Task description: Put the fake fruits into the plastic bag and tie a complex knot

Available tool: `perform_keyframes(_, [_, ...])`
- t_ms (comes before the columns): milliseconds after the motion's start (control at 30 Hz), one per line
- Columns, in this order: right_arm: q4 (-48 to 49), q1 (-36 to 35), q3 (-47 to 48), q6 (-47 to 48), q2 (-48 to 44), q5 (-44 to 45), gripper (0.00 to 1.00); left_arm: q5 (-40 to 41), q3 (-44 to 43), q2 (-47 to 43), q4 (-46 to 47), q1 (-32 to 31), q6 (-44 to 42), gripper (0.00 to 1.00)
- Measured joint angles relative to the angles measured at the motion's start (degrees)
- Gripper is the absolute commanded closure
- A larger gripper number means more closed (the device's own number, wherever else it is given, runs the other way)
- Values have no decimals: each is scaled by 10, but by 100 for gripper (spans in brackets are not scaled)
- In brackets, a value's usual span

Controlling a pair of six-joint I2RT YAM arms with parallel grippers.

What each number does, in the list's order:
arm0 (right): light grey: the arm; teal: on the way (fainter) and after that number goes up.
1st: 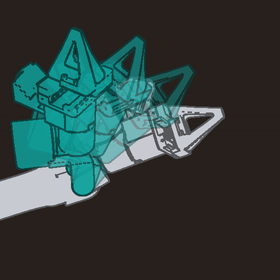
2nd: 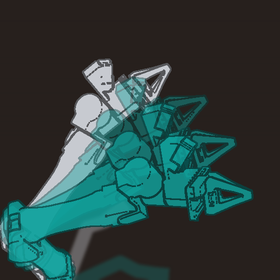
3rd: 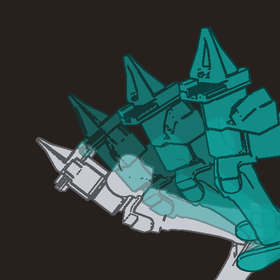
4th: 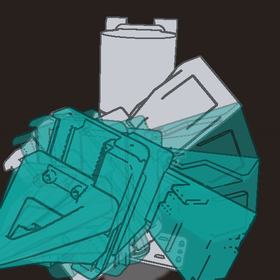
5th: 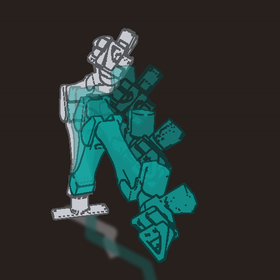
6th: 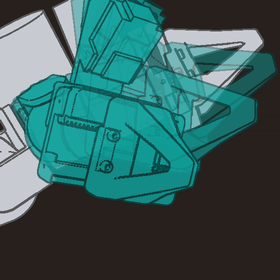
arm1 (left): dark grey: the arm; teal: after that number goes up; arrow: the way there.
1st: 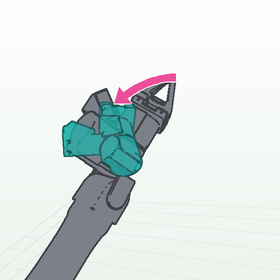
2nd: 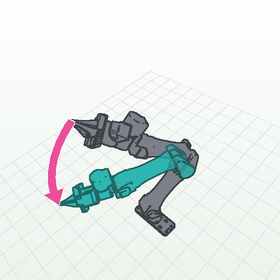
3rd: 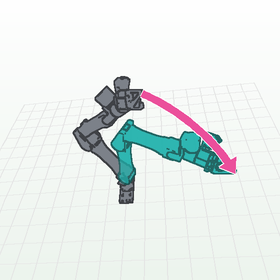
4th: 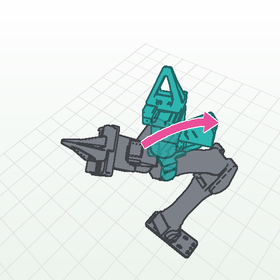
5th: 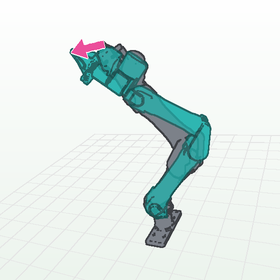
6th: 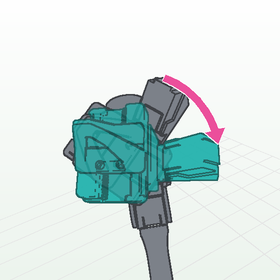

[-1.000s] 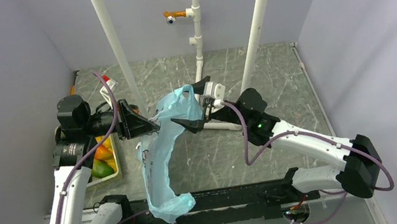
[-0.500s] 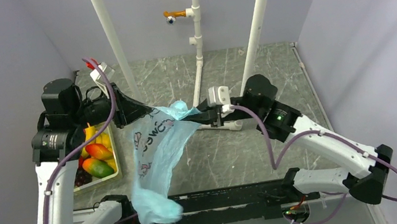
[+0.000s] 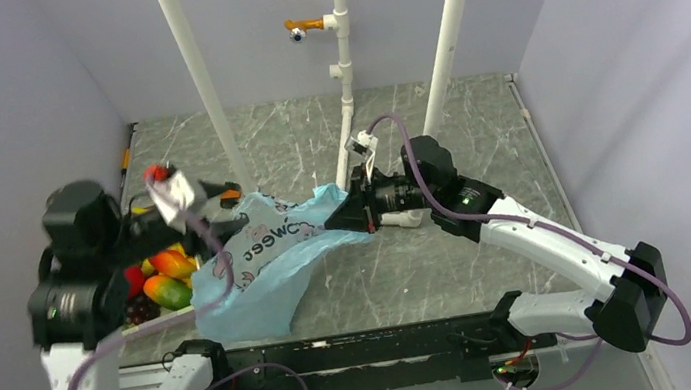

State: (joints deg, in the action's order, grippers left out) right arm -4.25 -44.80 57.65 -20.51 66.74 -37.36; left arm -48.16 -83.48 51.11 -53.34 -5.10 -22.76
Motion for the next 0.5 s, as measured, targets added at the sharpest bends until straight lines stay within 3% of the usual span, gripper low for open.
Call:
perform_keyframes(100, [9,2,-1,-54,4,19,100,-38,-24,-47,-37,-33,-58,55])
perform_keyframes(267, [22,13,14,-118,23,39,100,-29,-55,-14,-92,-118,-128,73])
perform_keyframes(500, [26,19,17,-134,22,52,100,122,10,112,-113,-245,-143,72])
